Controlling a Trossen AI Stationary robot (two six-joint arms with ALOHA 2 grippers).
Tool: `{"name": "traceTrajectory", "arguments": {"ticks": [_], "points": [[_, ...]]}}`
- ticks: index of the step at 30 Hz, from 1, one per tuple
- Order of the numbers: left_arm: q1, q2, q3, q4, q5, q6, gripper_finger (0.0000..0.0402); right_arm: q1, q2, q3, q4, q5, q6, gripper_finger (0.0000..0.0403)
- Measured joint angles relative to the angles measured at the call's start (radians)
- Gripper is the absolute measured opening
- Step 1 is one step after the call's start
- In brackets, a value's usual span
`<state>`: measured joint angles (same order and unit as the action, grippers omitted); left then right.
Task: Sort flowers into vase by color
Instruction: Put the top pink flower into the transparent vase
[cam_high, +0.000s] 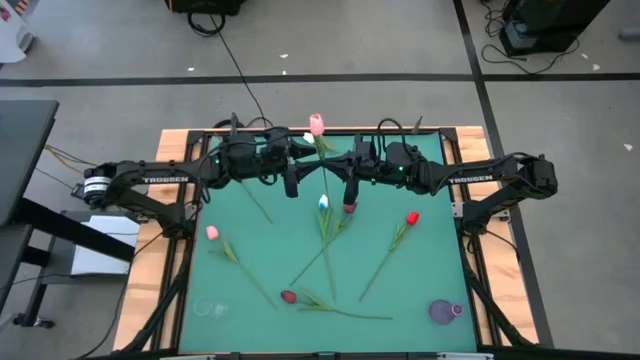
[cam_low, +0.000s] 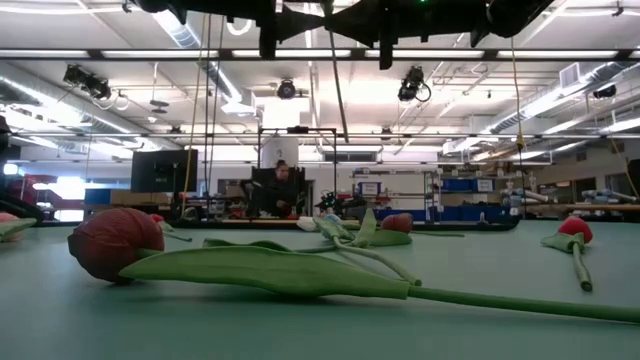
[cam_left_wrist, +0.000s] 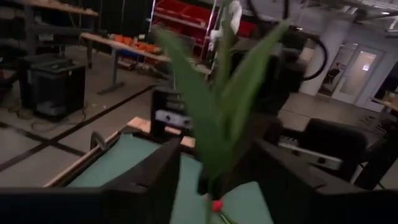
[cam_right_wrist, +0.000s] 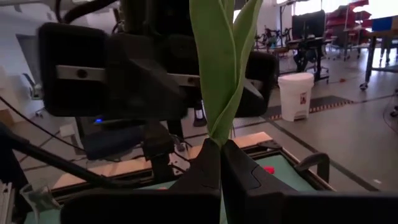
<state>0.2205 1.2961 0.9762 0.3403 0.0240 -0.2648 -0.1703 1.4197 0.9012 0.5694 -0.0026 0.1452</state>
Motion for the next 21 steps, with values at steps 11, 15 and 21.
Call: {"name": "traceTrajectory", "arguments": {"ticks": [11,15,21], "points": [[0.007,0.0,0.0,0.013,0.06,0.018,0.013,0.0,0.0,0.0,0.015,-0.02,-0.063,0.0013],[0.012,0.0,0.0,0.022,0.061,0.025,0.0157,0.0,0.0,0.0,0.015,-0.025,-0.07,0.0014],[0.019,0.018,0.0,0.044,0.106,0.025,0.016,0.0,0.0,0.0,0.03,-0.025,-0.094,0.0014]]}}
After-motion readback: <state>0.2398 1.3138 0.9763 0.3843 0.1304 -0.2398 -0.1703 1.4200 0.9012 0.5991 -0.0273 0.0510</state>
